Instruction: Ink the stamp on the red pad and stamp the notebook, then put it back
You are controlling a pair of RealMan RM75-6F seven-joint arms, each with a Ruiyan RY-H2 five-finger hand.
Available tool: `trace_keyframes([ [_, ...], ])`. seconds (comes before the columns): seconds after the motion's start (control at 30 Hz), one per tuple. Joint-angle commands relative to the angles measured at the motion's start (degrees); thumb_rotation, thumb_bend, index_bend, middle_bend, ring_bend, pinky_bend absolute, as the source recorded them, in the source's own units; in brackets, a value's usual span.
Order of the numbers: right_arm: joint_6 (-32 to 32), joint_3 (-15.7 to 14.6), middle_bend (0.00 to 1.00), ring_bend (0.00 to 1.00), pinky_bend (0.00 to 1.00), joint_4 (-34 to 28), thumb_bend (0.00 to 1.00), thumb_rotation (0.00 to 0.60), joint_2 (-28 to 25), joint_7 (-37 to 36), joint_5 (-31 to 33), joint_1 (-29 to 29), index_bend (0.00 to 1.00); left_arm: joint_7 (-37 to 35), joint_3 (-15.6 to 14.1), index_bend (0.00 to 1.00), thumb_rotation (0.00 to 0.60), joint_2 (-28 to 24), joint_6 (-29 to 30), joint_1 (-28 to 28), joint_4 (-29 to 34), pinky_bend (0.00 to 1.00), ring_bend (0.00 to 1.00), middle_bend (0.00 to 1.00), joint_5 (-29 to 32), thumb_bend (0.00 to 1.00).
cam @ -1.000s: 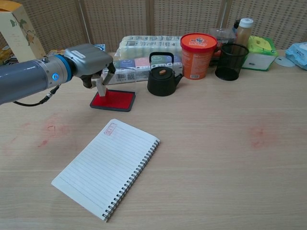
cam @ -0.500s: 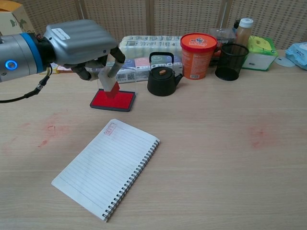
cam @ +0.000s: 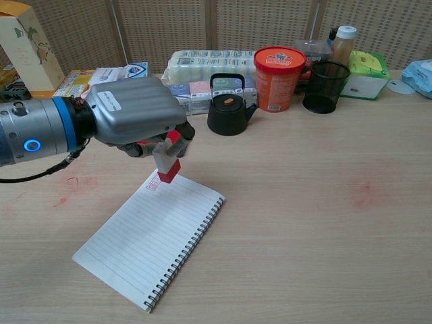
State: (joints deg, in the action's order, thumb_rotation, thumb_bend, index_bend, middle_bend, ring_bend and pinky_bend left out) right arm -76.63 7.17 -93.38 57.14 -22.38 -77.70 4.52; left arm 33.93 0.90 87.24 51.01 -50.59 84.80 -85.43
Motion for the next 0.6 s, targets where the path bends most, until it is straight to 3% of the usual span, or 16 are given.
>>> trace_keyframes([
  [0.03, 0.2, 0.0, 0.00, 0.00, 0.00, 0.1, 0.08, 0.600, 0.0, 0.0, 0.2, 0.1, 0.00, -0.2, -0.2, 0.64, 0.600, 1.6, -1.1, -0.3, -1.6, 1.00, 1.00, 1.00, 0.5, 0.40],
  [0.6, 0.9, 0.0, 0.00, 0.00, 0.00, 0.2, 0.08, 0.600, 0.1, 0.5, 0.7, 0.3, 0.00, 0.6, -0.3, 0.64, 0.600, 6.4, -3.6, -0.6, -7.6, 1.00, 1.00, 1.00, 2.5, 0.40],
])
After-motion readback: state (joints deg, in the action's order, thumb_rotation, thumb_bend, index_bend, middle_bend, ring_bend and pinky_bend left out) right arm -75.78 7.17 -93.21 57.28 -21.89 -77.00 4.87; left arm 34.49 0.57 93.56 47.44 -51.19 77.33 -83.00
